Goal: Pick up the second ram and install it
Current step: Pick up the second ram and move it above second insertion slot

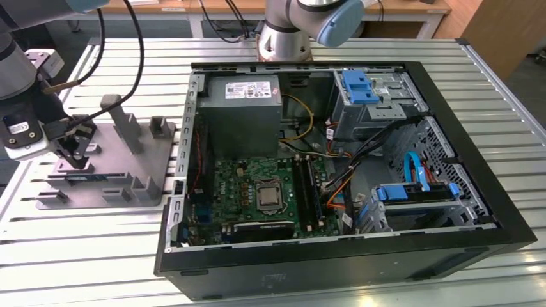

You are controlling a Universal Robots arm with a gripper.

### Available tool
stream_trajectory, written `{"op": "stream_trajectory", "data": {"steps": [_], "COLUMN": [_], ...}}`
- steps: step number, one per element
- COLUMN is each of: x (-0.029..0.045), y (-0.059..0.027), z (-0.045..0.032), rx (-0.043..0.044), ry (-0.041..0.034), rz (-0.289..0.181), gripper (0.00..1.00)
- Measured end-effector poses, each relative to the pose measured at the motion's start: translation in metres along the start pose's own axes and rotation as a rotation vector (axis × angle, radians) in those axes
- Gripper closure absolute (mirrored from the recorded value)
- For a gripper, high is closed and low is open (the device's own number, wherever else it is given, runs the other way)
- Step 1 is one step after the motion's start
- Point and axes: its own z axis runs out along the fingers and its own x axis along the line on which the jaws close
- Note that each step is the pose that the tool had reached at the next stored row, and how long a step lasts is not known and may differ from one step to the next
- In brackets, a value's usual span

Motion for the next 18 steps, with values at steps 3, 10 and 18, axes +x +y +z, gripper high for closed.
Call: {"op": "stream_trajectory", "data": {"steps": [3, 10, 18], "x": [0.0000, 0.0000, 0.0000], "y": [0.0000, 0.0000, 0.0000], "z": [0.0000, 0.0000, 0.0000], "rx": [-0.0005, -0.0030, -0.0051], "ry": [-0.0001, -0.0004, -0.0008], "rz": [-0.019, -0.112, -0.195], "gripper": [0.90, 0.90, 0.90]}}
